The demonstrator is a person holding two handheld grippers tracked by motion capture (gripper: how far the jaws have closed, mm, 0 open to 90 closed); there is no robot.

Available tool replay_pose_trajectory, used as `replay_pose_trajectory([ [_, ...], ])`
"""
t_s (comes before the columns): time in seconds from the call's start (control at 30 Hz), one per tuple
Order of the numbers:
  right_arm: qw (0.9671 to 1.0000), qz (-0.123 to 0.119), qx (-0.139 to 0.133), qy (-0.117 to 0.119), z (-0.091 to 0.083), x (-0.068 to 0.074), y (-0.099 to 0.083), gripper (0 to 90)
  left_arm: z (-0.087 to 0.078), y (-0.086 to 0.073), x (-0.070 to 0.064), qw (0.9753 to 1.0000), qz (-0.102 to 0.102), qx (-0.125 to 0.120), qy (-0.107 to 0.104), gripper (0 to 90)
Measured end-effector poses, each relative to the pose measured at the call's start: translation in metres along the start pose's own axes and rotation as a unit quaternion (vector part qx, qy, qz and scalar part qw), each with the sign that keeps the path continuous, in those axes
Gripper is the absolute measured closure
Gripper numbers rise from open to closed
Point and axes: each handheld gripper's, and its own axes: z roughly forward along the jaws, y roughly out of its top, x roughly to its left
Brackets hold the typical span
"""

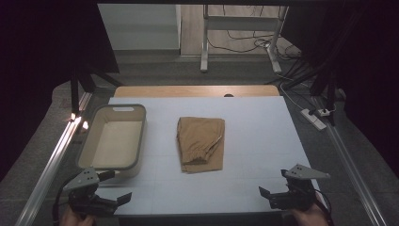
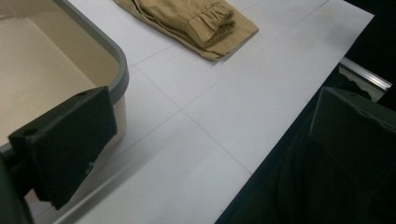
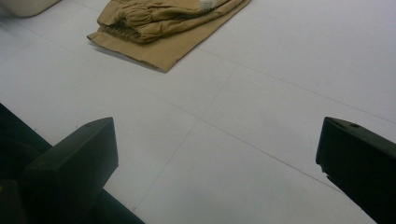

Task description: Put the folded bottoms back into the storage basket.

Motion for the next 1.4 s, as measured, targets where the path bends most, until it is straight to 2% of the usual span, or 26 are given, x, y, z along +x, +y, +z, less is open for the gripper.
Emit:
replay_pose_trajectory([
  [0.1, 1.0, -0.001, 0.001, 0.0, 0.0, 0.0, 0.0, 0.0, 0.002, 0.002, 0.001, 1.0, -0.003, 0.001, -0.009, 0.0],
  [0.3, 1.0, -0.001, 0.002, -0.001, 0.0, 0.0, 0.0, 0.0, 0.007, 0.008, -0.001, 0.9998, 0.01, 0.009, -0.012, 0.0],
  [0.6, 1.0, -0.001, 0.002, -0.001, 0.001, 0.0, 0.0, 0.0, 0.014, 0.013, -0.001, 0.9992, 0.02, 0.015, -0.032, 0.0],
  [0.7, 1.0, -0.001, 0.002, 0.0, 0.0, 0.0, 0.0, 0.0, 0.016, 0.014, -0.001, 0.9991, 0.027, 0.015, -0.028, 0.0],
  [0.87, 1.0, -0.001, 0.002, 0.0, 0.001, 0.0, 0.0, 0.0, 0.021, 0.018, -0.004, 0.9984, 0.053, 0.017, -0.012, 0.0],
  [1.4, 1.0, -0.001, 0.002, -0.001, 0.001, 0.0, 0.0, 0.0, 0.039, 0.029, -0.007, 0.9981, 0.039, 0.016, -0.043, 0.4],
])
